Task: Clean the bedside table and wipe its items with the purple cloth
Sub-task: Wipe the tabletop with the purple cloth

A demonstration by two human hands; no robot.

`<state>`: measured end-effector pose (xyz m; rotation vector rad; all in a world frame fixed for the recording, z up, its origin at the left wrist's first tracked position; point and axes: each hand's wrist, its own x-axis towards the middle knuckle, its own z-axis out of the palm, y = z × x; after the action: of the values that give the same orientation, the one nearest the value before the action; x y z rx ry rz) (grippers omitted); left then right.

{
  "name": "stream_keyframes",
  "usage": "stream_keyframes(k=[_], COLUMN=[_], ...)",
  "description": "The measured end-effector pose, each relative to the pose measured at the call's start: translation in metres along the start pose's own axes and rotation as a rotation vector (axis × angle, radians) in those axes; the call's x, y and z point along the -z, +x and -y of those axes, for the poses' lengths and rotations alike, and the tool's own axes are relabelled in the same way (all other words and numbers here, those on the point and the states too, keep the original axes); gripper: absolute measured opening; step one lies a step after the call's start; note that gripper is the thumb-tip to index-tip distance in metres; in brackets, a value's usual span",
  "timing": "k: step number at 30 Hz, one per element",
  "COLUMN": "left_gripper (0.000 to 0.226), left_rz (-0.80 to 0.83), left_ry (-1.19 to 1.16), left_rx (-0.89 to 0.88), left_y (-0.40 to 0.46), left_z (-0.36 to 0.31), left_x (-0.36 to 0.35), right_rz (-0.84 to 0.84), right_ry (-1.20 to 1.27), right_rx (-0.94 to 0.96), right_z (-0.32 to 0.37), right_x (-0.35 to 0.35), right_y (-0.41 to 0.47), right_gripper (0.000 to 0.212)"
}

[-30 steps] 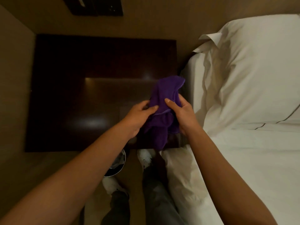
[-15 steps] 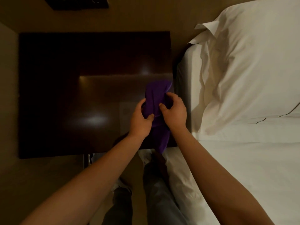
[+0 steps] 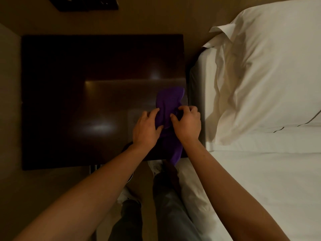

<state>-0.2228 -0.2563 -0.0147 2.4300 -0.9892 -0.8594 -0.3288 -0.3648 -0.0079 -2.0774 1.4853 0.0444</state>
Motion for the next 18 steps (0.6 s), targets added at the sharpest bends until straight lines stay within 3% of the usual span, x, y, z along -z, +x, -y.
stream_keyframes(k=[9, 18], left_gripper=[0.060, 0.062], left_rz=[-0.195, -0.218], left_ry=[-0.088, -0.083], left_rx=[-0.206, -0.392], left_y=[-0.011, -0.056], left_z=[0.005, 0.013], left_x=[0.036, 0.085], right_rz=[-0.181, -0.282], right_ry=[0.105, 0.304], right_rx=[0.110, 0.202], right_z=[0.030, 0.043], right_x=[0.031, 0.036], right_y=[-0.020, -0.109], right_gripper=[0.049, 0.046])
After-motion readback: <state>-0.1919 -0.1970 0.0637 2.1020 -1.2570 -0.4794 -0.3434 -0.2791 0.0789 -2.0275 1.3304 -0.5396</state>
